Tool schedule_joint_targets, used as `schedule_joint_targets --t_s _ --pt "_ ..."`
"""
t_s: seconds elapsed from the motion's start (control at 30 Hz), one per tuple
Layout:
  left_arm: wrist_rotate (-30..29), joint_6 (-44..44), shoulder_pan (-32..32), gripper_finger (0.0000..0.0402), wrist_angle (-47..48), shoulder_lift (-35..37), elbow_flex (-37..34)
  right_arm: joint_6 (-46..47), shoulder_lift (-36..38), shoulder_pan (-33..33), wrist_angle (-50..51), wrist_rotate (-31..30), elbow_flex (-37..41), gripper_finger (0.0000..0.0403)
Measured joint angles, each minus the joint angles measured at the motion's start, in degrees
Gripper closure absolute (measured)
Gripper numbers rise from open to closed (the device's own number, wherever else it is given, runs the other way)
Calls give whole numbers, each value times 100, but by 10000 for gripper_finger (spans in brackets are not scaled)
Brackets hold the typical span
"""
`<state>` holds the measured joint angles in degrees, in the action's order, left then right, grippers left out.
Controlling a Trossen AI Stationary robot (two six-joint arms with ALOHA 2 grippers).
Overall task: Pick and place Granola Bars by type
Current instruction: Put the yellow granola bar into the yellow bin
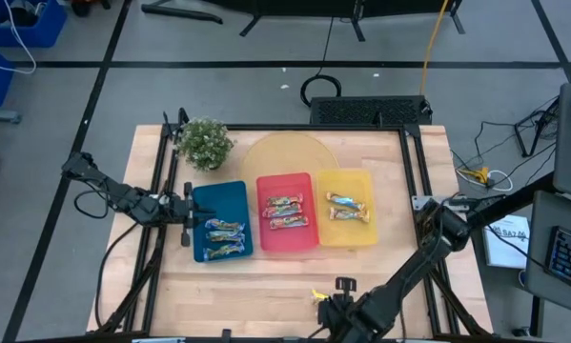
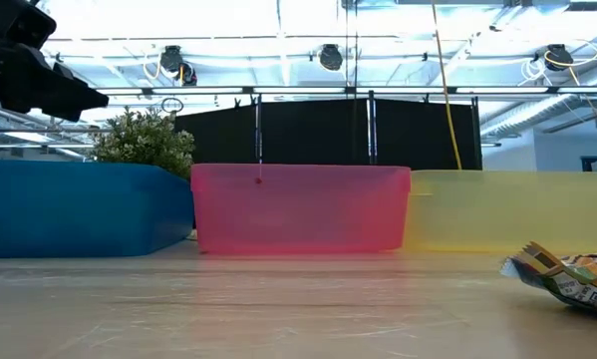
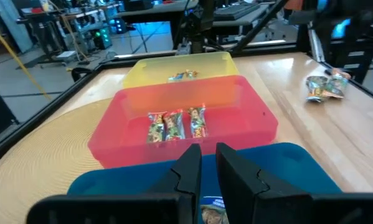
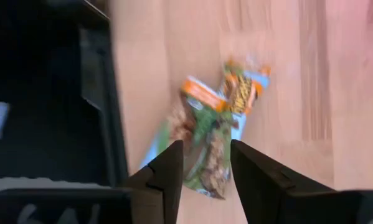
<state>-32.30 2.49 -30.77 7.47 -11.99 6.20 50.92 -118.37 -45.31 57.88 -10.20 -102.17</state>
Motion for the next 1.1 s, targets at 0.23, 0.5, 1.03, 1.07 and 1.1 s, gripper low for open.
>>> schedule_joint_targets --t_s 0.23,0.5,1.03,1.07,1.1 --pt "395 -31 -1 344 6 1 0 98 -63 127 -267 455 645 226" --pt "395 -45 -1 344 11 0 0 118 -59 245 -624 743 1297 170" --pt "378 -54 -1 344 25 2 0 -845 -24 595 -1098 758 2417 186" --pt "378 -54 0 344 39 2 0 -893 -26 596 -1132 756 2417 190" --pt "378 -54 -1 344 45 1 0 -918 -28 598 -1170 754 2417 195"
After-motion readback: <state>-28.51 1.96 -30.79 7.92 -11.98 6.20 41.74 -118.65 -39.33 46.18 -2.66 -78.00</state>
